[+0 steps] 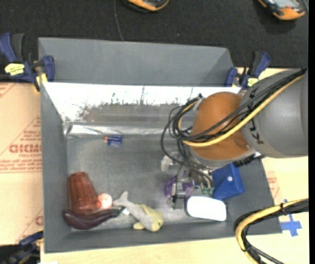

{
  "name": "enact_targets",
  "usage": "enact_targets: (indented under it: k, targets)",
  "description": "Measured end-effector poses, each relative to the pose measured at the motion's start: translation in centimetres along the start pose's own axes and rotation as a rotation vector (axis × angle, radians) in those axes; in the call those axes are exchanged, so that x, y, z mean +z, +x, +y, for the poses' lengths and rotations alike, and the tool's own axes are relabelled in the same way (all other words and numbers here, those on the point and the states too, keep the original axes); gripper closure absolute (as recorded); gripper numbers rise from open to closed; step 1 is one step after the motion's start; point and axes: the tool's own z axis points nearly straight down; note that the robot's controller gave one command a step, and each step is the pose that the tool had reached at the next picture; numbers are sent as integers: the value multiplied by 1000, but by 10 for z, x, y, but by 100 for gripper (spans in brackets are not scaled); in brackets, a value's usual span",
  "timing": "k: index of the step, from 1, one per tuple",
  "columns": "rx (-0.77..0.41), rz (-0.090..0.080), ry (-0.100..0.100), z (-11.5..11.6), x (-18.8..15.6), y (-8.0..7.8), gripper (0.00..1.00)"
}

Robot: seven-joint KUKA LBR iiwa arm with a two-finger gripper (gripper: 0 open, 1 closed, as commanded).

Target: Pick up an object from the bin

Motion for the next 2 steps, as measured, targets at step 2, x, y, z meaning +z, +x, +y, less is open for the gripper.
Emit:
enact_targets:
  k: [2]
  targets:
    - [343,10,1,-42,-108,-27,0]
